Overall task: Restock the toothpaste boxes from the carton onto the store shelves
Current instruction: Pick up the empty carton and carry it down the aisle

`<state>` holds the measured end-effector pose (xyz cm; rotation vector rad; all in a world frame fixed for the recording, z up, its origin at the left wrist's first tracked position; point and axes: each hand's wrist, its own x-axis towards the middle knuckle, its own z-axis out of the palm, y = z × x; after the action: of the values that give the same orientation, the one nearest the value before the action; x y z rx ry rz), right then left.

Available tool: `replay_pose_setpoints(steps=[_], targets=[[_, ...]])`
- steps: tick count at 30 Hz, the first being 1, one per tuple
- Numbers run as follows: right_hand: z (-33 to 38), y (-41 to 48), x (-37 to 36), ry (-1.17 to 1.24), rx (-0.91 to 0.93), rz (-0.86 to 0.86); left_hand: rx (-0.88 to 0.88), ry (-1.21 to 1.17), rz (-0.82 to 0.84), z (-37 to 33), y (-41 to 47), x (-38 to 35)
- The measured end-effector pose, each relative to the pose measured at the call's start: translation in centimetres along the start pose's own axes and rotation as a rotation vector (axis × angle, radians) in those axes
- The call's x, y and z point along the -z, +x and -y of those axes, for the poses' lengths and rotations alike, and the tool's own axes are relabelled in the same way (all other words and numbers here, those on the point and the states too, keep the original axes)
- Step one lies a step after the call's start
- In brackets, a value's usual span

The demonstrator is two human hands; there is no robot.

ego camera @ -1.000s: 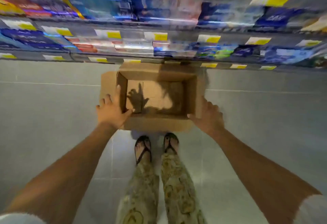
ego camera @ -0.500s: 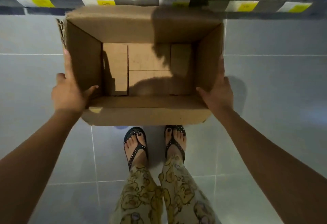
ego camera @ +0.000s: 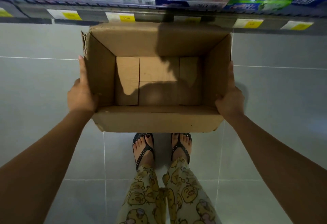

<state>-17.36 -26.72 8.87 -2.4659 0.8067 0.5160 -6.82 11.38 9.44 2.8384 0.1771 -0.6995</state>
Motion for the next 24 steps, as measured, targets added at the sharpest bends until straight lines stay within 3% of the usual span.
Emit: replay_pose_setpoints(steps=[10,18,24], targets=[[6.8,-7.5,9.8,-0.07,0.051,0.061,0.149,-0.081,0.014,1.5,-8.6,10.4],[12.8,-17.6,21.1,-0.157,0.131,0.118,0.198,-0.178,0.021,2.2,-22.2,23.3],[14.7,-23.7,26.9,-0.113,0.223,0.156,0.248,-0.185,-0.047,3.0,-30.9,28.1]])
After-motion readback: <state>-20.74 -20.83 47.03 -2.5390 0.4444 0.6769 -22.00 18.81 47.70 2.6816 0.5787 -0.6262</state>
